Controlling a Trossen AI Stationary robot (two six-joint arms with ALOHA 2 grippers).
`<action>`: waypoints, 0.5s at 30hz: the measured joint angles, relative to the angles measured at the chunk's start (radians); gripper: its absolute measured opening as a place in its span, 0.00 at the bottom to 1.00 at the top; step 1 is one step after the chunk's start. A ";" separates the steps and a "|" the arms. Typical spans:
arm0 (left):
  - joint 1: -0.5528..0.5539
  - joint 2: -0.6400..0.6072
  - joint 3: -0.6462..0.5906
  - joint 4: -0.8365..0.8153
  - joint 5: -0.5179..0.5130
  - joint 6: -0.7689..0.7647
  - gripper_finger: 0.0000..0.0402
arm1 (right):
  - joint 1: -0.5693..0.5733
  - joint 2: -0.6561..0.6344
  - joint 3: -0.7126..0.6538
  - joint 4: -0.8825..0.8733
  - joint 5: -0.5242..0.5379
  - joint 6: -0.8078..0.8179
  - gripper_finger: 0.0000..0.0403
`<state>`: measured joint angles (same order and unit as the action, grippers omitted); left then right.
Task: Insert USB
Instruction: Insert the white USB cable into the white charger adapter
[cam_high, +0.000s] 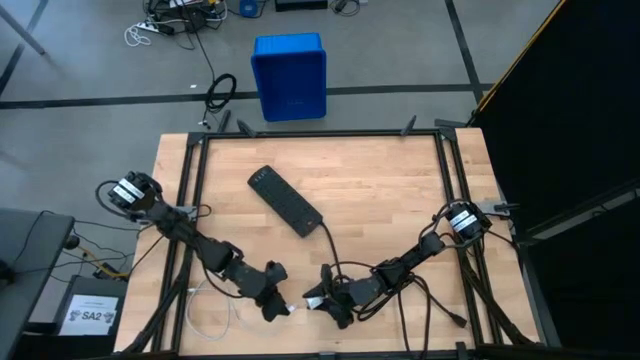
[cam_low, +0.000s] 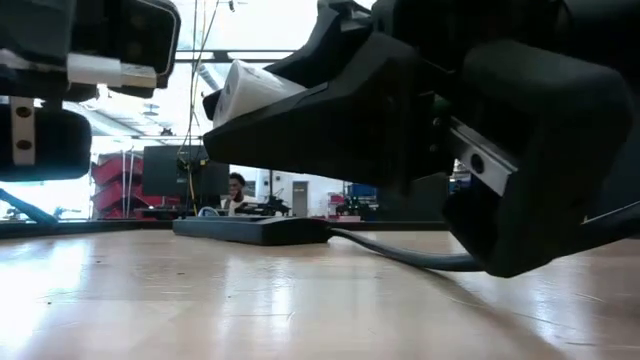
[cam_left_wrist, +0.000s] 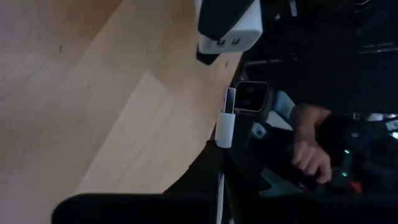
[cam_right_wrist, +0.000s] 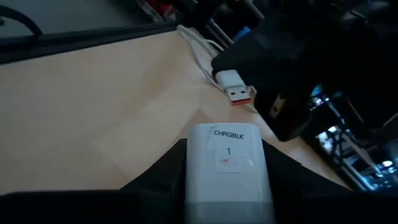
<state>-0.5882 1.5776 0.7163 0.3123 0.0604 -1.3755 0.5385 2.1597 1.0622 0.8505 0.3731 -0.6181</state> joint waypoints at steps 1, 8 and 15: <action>0.007 0.000 0.000 0.003 0.018 -0.003 0.00 | 0.000 0.000 0.000 0.004 0.001 -0.013 0.28; 0.045 0.000 0.001 0.004 0.070 -0.016 0.00 | -0.002 -0.003 0.001 0.016 0.005 -0.048 0.28; 0.080 0.000 0.001 0.007 0.094 0.007 0.00 | -0.005 -0.003 0.002 0.016 0.004 -0.088 0.28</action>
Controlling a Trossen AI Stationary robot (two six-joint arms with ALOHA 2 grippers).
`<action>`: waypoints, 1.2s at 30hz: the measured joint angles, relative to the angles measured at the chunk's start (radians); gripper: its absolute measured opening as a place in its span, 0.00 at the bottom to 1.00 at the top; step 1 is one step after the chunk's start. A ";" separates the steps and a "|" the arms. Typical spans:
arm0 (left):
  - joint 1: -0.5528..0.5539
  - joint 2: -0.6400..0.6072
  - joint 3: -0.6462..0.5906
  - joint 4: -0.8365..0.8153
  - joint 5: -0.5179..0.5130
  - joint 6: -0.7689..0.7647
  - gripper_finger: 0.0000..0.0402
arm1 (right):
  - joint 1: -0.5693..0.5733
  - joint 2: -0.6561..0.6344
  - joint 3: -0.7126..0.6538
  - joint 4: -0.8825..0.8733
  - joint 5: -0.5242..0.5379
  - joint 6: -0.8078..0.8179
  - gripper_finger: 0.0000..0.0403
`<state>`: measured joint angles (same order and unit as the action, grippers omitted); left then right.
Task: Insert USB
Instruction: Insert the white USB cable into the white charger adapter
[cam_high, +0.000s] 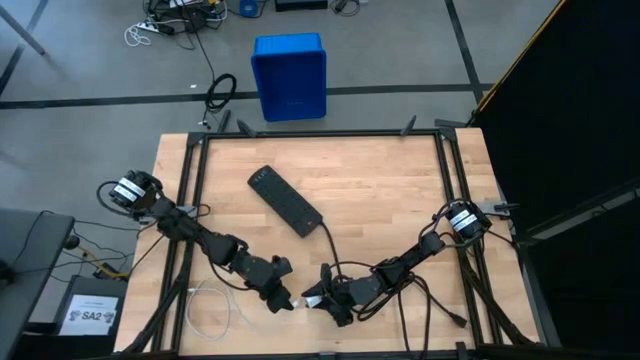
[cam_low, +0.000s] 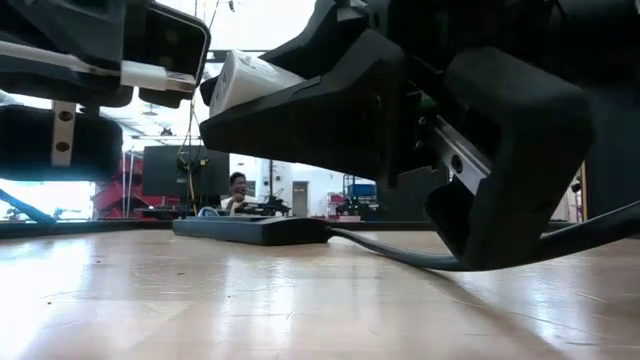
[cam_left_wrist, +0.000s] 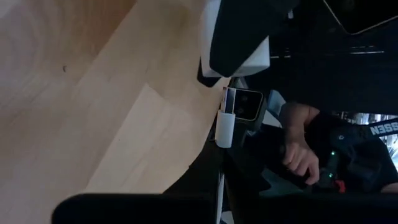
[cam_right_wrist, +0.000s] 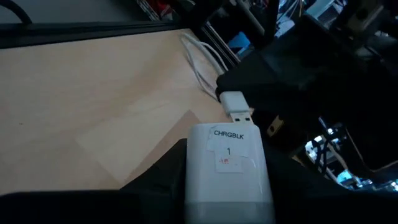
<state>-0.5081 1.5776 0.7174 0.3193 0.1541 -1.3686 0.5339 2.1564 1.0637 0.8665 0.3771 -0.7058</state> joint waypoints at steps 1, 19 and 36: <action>0.006 0.000 0.000 0.001 0.007 0.001 0.00 | 0.000 0.000 0.000 0.000 0.000 -0.004 0.28; 0.031 0.000 0.000 -0.003 0.066 0.052 0.00 | -0.038 -0.001 0.000 0.000 -0.027 -0.006 0.28; 0.067 0.000 0.000 -0.068 0.101 0.056 0.00 | -0.044 -0.002 0.026 -0.016 -0.060 -0.005 0.28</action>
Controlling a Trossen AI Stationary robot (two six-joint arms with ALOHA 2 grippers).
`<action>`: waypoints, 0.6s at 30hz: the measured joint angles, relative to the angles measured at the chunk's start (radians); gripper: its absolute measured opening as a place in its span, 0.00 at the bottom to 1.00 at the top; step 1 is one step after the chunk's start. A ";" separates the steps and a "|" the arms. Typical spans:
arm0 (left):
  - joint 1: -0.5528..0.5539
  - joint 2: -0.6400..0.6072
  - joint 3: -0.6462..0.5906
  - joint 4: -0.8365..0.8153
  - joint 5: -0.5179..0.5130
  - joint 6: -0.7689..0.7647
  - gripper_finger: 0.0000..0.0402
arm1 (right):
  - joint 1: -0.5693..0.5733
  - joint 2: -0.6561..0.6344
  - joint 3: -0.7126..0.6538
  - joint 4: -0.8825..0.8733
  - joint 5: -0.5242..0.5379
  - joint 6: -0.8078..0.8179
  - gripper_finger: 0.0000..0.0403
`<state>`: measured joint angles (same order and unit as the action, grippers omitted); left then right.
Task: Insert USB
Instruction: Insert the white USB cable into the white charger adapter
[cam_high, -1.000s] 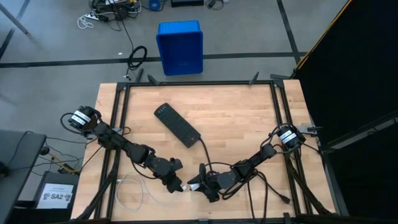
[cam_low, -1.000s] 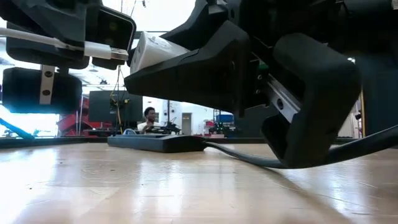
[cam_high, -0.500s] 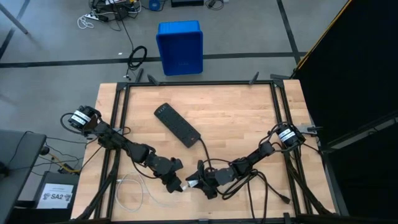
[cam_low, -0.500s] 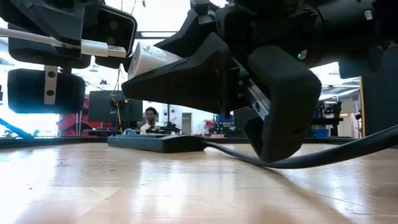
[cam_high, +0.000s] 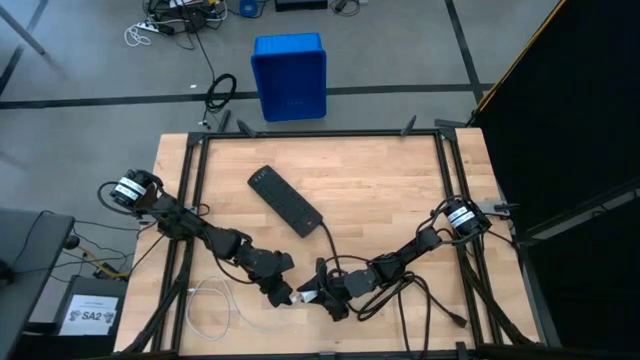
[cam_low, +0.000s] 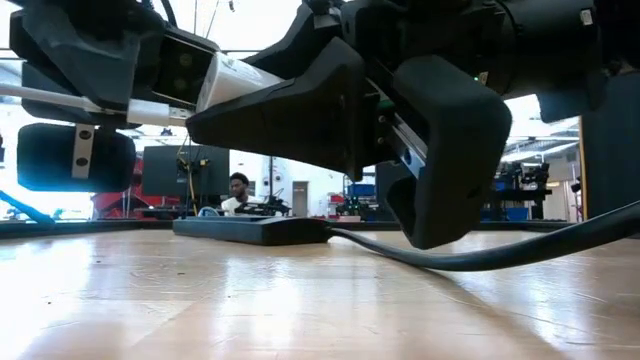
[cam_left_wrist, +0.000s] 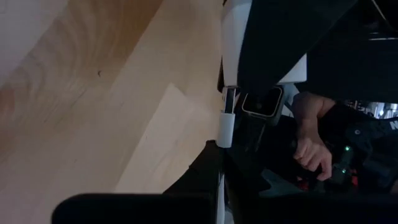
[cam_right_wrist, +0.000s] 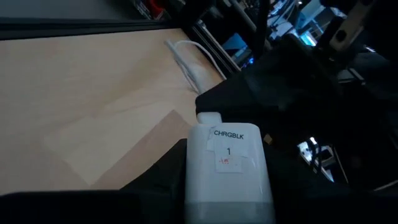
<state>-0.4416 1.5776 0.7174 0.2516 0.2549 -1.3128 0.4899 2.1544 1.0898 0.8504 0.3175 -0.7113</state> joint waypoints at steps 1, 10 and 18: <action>0.000 0.000 0.000 0.000 0.002 0.000 0.00 | -0.001 0.000 0.005 -0.008 0.000 0.000 0.28; 0.001 0.000 0.000 0.008 0.002 -0.003 0.00 | -0.016 0.000 0.020 -0.086 -0.004 0.004 0.28; 0.003 0.000 0.000 0.006 0.006 0.004 0.00 | -0.015 0.000 0.020 -0.079 -0.005 0.004 0.28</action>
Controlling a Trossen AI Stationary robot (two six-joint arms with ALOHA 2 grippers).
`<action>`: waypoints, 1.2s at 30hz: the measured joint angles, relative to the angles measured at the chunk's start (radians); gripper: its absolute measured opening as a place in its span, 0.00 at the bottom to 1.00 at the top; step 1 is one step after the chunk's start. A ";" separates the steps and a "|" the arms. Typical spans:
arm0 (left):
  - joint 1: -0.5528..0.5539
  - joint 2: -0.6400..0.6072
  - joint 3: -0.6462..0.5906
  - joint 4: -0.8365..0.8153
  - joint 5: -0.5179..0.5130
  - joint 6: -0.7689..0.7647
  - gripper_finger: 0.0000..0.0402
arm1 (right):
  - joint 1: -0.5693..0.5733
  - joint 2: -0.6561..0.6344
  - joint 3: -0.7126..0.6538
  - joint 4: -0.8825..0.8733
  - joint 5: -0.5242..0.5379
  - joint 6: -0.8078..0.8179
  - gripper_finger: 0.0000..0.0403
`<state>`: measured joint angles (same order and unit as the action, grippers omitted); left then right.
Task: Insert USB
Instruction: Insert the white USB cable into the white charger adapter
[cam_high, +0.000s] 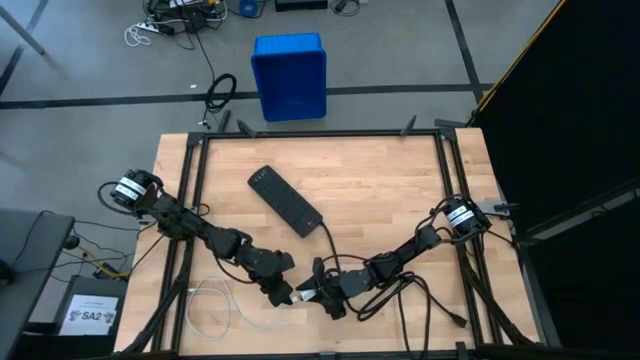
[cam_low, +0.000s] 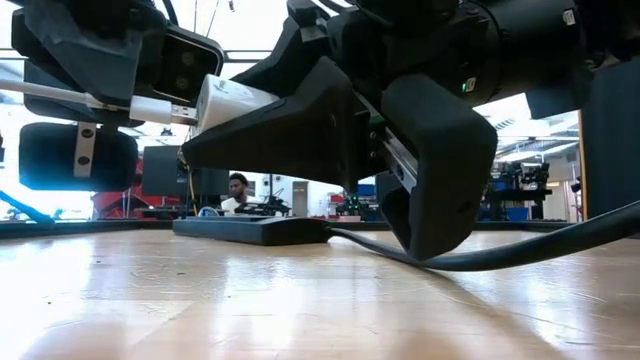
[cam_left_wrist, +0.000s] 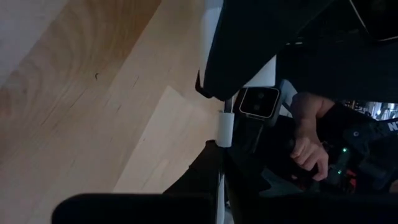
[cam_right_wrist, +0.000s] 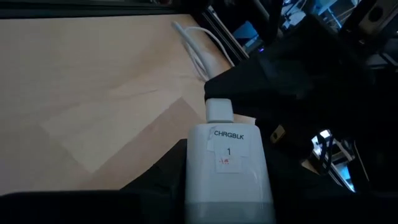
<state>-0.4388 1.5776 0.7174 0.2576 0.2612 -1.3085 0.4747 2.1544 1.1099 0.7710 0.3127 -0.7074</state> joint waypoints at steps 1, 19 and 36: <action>0.000 0.000 0.000 -0.001 0.001 0.000 0.00 | 0.000 0.000 0.000 0.004 -0.002 0.000 0.28; -0.001 0.000 0.000 0.003 0.017 -0.004 0.00 | 0.000 0.000 0.081 -0.111 -0.027 -0.003 0.28; 0.043 0.002 0.021 -0.013 0.058 -0.004 0.00 | -0.001 -0.001 0.082 -0.114 -0.011 -0.003 0.28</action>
<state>-0.3962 1.5791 0.7387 0.2449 0.3195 -1.3128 0.4734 2.1536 1.1919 0.6575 0.3021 -0.7109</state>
